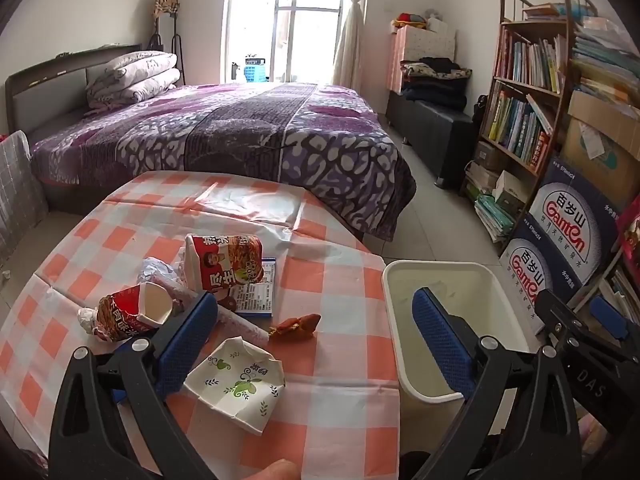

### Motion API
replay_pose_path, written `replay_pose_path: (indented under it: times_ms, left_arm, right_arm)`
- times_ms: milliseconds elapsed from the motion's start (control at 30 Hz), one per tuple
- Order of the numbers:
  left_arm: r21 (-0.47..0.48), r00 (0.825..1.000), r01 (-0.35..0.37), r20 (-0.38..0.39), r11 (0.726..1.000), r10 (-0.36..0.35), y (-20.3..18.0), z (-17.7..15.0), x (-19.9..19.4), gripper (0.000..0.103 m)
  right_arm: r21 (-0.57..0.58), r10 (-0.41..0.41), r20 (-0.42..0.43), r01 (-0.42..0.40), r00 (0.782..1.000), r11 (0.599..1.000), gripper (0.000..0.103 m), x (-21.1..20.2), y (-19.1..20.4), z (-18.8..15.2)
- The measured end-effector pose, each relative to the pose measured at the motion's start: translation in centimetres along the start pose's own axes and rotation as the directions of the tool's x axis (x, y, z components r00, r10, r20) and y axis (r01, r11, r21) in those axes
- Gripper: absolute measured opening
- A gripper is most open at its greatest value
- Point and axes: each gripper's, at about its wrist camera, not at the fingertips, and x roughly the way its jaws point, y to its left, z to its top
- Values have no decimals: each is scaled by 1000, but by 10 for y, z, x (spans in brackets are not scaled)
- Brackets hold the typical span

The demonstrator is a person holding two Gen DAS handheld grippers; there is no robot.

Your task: Collect trash

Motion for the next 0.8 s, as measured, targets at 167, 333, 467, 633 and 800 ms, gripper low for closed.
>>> replay_pose_path:
  times_ms: [167,333,467,633,800]
  left_arm:
    - [-6,1000,1,-6,1000,-1,0,1,0,95]
    - [-10,1000,5,-8,1000,-5,1,1,0,95]
    - [-10,1000,5,-9,1000,-5,1,1,0,95]
    - [-9,1000,3,-8,1000,-3,3,1,1,95]
    - [-11,1000,2,-10,1000,-2,8,-4,3,95]
  right_arm:
    - [1,2,0,-2,1000,1000,96,0,0,0]
    - [5,5,-4,-5,1000,1000,96,1,0,0]
    - [5,6,-5,-6,1000,1000,96,1,1,-1]
    - [6,6,-6,-6,1000,1000,96,2,2,-1]
    - [5,5,-6,-5,1000,1000,96,2,2,-2]
